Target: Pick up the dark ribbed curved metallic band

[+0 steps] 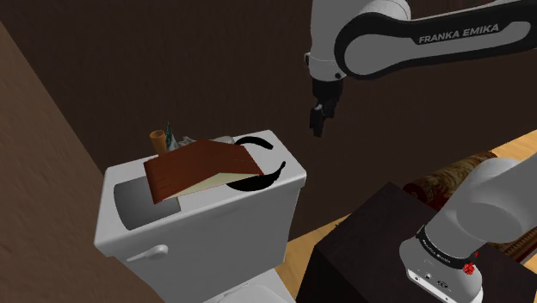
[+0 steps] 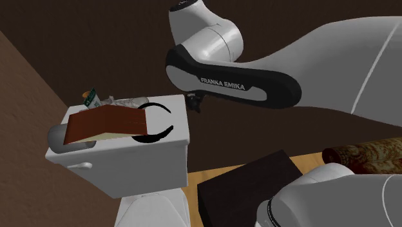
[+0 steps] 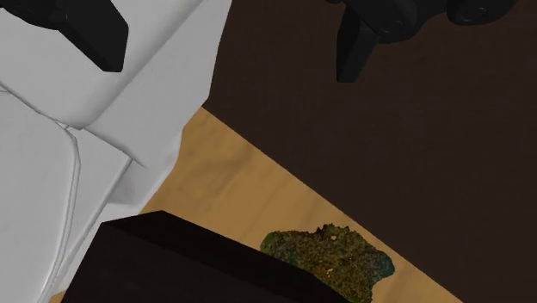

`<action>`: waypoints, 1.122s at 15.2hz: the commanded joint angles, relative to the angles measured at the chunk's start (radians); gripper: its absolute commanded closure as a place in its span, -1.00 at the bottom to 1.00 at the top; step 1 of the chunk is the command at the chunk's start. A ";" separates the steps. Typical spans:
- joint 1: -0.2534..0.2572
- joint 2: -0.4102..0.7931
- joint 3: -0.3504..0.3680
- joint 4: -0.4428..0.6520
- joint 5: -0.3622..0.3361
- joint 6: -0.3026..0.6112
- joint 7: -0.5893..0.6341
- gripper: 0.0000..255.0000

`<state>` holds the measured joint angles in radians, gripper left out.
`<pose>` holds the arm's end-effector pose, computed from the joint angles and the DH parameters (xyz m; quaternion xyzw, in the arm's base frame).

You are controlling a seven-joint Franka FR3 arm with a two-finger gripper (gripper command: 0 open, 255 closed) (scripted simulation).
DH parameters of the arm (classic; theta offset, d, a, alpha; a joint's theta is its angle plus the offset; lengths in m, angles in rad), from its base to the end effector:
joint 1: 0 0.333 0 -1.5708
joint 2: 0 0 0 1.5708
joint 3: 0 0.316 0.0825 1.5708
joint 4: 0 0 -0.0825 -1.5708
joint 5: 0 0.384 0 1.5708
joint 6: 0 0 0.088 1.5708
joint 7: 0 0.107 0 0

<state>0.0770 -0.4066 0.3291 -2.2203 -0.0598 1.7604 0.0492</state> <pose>0.3915 0.1774 0.5229 0.9806 0.1686 -0.0161 0.0988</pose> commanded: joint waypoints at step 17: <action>0.056 0.407 0.206 0.248 -0.269 0.155 0.250 -1.00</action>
<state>0.1337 -0.0055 0.5360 -1.9649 -0.3244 1.9035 0.2948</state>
